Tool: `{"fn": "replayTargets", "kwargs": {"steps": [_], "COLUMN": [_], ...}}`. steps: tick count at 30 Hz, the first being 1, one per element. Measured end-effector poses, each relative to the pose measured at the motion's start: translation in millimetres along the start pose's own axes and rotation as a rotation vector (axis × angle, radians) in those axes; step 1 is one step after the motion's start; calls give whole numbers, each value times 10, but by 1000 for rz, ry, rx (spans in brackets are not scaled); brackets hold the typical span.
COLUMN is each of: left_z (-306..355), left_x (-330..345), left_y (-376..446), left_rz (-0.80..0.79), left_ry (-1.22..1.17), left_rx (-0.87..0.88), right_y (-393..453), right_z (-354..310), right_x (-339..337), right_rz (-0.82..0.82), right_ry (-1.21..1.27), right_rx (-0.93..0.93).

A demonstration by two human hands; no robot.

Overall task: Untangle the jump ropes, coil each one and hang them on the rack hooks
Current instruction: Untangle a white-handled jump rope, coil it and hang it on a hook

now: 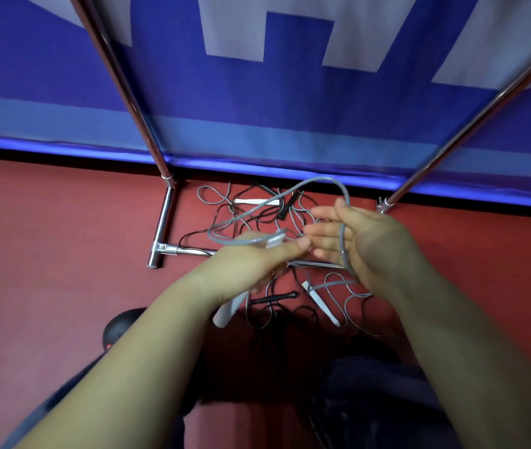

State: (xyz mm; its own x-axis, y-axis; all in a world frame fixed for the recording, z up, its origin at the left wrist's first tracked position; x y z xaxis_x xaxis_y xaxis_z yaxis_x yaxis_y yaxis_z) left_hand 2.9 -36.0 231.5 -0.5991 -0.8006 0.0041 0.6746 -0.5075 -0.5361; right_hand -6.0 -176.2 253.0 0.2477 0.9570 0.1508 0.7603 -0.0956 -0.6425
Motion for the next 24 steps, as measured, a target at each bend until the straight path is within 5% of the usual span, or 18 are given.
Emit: {"fn": "replayTargets", "kwargs": {"steps": [5,13,17,24], "left_z": [47,38,36,73], "left_x": [42,92,91,-108], "left_y": [13,49,82,149], "left_rz": [-46,-123,-94,14], "left_ry": [19,-36,-171,-746], "left_rx": [28,26,50,20], "right_y": [40,1,47,-65], "right_z": [39,-20,-34,101], "right_x": [-62,-43,-99,87], "right_rz": [122,26,48,-227], "right_ry": [-456,250,346,-689], "right_rx": [-89,-30,-44,-239]}}
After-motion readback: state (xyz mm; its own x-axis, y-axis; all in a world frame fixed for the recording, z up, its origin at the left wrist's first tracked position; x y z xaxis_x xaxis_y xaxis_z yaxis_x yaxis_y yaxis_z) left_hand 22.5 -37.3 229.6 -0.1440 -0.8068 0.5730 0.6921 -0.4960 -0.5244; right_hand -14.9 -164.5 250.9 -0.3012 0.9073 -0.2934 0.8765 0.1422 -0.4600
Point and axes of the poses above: each hand's wrist, its own y-axis towards the middle knuckle, its own x-axis out of the palm, z = x × y, the point moved 4 cm from there along y, towards the middle knuckle, and after that the axes turned 1 degree about -z, right-handed, at the moved point
